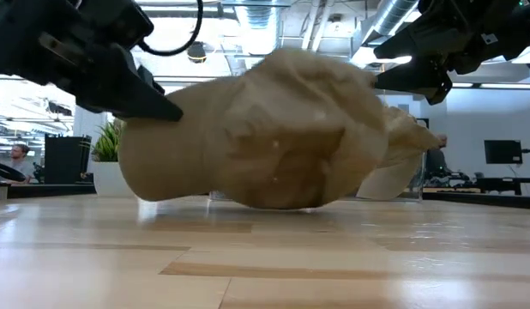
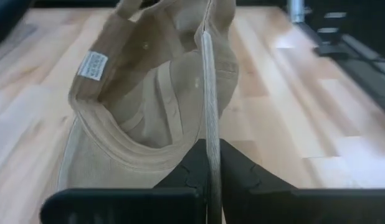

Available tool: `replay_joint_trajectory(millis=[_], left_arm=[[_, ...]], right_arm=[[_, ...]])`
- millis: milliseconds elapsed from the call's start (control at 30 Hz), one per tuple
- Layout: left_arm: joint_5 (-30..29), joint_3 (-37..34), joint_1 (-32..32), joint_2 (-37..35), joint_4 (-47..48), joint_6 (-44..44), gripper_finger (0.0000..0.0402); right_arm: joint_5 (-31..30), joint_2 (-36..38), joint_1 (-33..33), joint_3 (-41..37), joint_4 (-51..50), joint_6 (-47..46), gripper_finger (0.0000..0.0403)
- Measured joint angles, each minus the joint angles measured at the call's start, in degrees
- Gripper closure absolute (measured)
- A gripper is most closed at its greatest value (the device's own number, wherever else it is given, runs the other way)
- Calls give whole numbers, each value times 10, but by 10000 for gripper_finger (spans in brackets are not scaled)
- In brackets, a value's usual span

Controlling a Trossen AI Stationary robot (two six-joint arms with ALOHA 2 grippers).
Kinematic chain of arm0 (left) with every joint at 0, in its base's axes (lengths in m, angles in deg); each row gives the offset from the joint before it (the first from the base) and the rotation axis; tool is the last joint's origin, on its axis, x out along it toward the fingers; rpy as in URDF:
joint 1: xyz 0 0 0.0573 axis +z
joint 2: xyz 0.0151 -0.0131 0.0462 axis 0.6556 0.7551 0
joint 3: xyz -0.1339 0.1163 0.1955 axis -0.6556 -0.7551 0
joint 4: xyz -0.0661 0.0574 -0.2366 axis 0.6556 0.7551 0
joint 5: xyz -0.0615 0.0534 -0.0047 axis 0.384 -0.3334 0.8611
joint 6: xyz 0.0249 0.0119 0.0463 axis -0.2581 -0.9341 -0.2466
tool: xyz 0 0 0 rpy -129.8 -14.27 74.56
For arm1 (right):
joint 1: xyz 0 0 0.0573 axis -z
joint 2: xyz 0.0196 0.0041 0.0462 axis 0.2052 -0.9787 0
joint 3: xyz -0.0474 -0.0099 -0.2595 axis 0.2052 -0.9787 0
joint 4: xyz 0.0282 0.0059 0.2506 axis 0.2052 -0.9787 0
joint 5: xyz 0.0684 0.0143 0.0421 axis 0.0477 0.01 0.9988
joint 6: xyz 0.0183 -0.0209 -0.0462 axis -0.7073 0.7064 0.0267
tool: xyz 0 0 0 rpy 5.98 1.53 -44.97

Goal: Pick & Place hat
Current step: Put the brown cap into the right transparent bin

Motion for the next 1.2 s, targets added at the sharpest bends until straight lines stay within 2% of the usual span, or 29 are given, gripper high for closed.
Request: replay_joint_trajectory(millis=[133, 600, 767, 867, 967, 1200], left_arm=[[24, 0, 0, 0, -23, -11, 382], [23, 0, 0, 0, -49, -11, 382], [23, 0, 0, 0, -52, -11, 384], [23, 0, 0, 0, -53, -11, 381], [23, 0, 0, 0, -53, -11, 380], [23, 0, 0, 0, -53, -11, 384]], right_arm=[[-1, 0, 0, 0, 0, 0, 148], [-34, 0, 0, 0, 5, 0, 148], [-103, -9, -3, 0, 5, 13, 150], [-136, -27, -5, 1, 4, 14, 161], [-136, -50, 0, 11, 3, 30, 179], [-134, -126, -11, 80, 4, 152, 231]])
